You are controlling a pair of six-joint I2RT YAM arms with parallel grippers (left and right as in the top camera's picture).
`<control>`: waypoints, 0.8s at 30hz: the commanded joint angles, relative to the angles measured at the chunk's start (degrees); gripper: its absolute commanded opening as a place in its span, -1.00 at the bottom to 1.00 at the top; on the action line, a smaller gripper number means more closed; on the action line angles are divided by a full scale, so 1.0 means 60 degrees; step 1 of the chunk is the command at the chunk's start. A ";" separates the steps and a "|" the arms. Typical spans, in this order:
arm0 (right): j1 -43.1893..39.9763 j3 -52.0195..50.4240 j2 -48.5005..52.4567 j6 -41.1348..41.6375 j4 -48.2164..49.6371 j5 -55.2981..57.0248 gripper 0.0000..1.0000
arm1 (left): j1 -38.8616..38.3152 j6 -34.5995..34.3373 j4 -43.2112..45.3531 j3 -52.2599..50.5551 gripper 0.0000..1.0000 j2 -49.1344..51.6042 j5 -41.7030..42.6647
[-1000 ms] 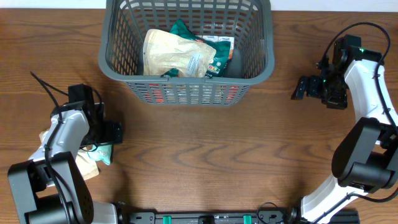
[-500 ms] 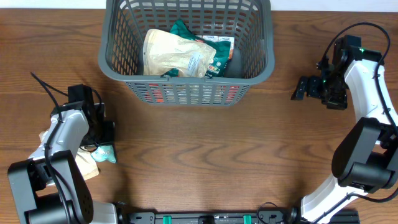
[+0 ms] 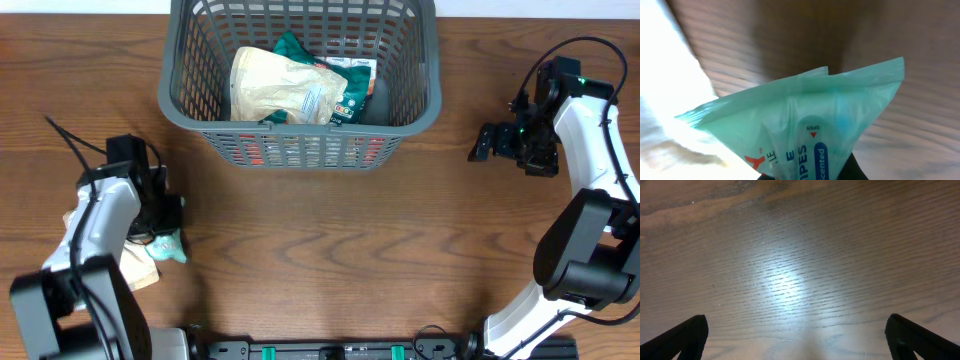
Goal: Pack container
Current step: 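Carry the wipes pack into the basket and release it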
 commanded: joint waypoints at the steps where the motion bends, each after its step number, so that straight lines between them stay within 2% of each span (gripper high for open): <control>1: 0.0000 -0.0018 -0.0036 -0.0149 0.0036 -0.0066 0.98 | 0.0036 -0.0415 -0.0557 0.1377 -0.89 -0.0896 -0.0004; 9: 0.0000 -0.0018 -0.0036 -0.0153 0.0124 -0.0058 0.99 | -0.0069 -0.0699 -0.2769 0.5588 -0.89 -0.1497 0.0222; 12: 0.0000 -0.0018 -0.0036 -0.0149 0.0146 -0.0007 0.98 | -0.0408 -0.0459 -0.2929 0.7235 -0.89 -0.1497 0.0233; 15: 0.0000 -0.0018 -0.0036 -0.0204 0.0171 0.0080 0.99 | -0.1096 0.0335 -0.2619 0.8652 -0.89 -0.1435 0.0240; 17: 0.0000 -0.0018 -0.0036 -0.0222 0.0178 0.0076 0.98 | -0.1847 0.1286 -0.2182 0.9555 -0.89 -0.1293 0.0244; 20: 0.0000 -0.0018 -0.0036 -0.0222 0.0219 0.0073 0.98 | -0.3071 0.3104 -0.1373 1.0247 -0.89 -0.1020 0.0244; 24: 0.0004 -0.0018 -0.0036 -0.0219 0.0222 0.0069 0.99 | -0.4583 0.4889 0.0058 1.0364 -0.89 -0.0488 0.0248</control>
